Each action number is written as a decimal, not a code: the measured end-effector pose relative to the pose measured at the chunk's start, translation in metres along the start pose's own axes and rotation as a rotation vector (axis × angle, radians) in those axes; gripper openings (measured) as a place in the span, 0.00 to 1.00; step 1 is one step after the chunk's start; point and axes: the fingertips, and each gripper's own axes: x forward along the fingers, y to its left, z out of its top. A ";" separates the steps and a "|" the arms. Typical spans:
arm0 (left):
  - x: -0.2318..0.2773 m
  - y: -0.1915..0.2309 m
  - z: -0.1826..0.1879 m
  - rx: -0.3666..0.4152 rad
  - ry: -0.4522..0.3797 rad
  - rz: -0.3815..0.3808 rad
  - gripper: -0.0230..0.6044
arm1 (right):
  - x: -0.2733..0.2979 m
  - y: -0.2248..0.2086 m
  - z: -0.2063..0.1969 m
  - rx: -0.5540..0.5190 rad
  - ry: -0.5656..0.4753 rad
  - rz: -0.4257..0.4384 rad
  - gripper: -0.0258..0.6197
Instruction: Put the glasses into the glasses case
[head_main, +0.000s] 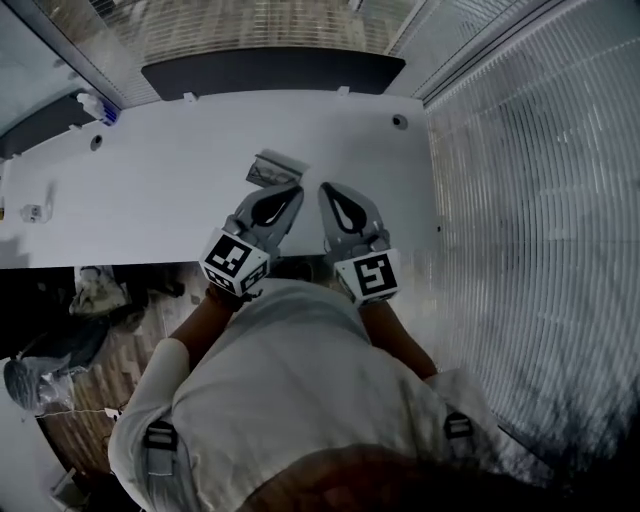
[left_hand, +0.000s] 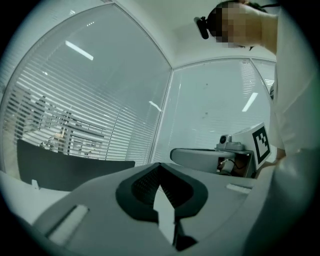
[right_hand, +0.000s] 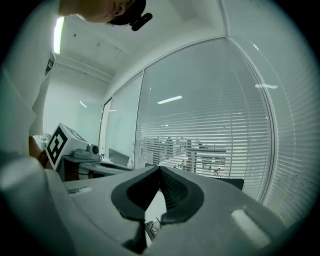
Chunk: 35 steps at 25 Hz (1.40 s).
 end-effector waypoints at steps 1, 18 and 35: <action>-0.001 -0.005 0.004 0.005 -0.010 -0.003 0.04 | -0.005 0.000 0.003 0.016 -0.008 0.001 0.04; -0.002 -0.035 0.016 0.016 -0.031 -0.058 0.04 | -0.038 -0.003 0.019 0.185 -0.127 0.019 0.04; -0.009 -0.030 0.014 0.000 -0.027 -0.059 0.04 | -0.031 0.004 0.017 0.173 -0.123 0.015 0.04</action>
